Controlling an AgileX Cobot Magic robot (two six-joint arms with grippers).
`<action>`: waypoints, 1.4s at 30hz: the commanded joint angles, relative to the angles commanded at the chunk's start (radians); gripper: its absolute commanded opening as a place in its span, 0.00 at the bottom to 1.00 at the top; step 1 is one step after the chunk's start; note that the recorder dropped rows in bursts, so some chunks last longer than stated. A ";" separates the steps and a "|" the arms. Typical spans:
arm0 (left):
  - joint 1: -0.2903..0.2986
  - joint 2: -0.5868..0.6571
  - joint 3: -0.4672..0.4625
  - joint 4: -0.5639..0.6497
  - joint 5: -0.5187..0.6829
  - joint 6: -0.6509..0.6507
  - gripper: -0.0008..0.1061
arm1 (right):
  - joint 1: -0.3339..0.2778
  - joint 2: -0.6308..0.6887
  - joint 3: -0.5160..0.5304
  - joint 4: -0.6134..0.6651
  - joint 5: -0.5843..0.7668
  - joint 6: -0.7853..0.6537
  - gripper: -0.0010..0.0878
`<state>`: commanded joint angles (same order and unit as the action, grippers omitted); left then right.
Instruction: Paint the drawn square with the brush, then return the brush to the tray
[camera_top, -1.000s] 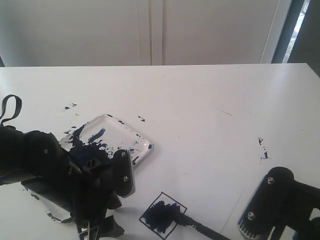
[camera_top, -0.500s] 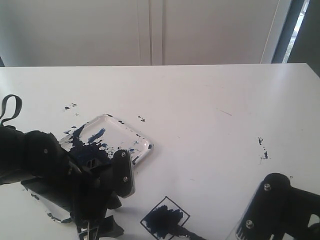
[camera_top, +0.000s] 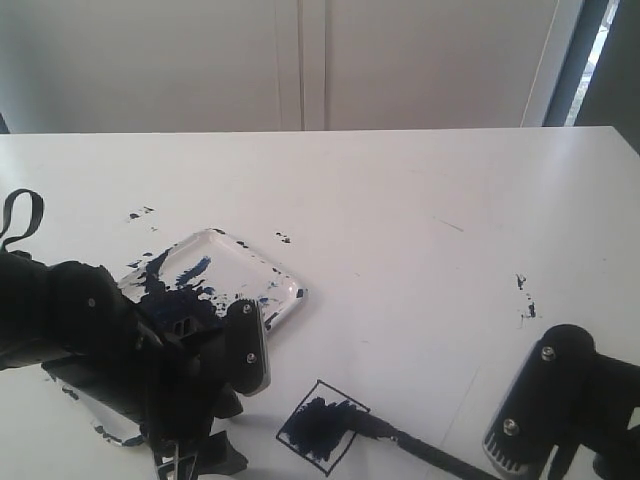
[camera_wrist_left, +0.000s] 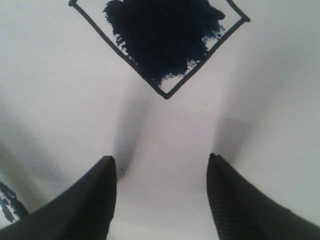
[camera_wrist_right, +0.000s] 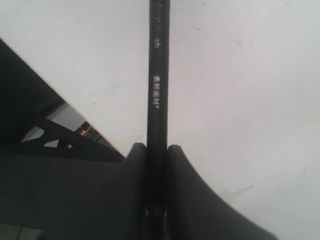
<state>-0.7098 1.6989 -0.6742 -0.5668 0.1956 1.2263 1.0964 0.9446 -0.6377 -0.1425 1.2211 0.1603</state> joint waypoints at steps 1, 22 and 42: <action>0.000 0.000 0.000 0.000 0.000 0.000 0.56 | 0.000 0.000 0.000 -0.005 0.000 0.002 0.01; 0.000 0.000 0.000 0.004 -0.053 0.004 0.56 | 0.000 0.000 0.000 -0.013 0.000 0.004 0.01; 0.000 0.000 0.000 0.007 -0.091 0.004 0.56 | 0.000 0.000 0.000 0.014 0.000 0.028 0.01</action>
<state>-0.7098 1.6989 -0.6742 -0.5599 0.1047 1.2300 1.0964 0.9446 -0.6377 -0.1284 1.2211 0.1880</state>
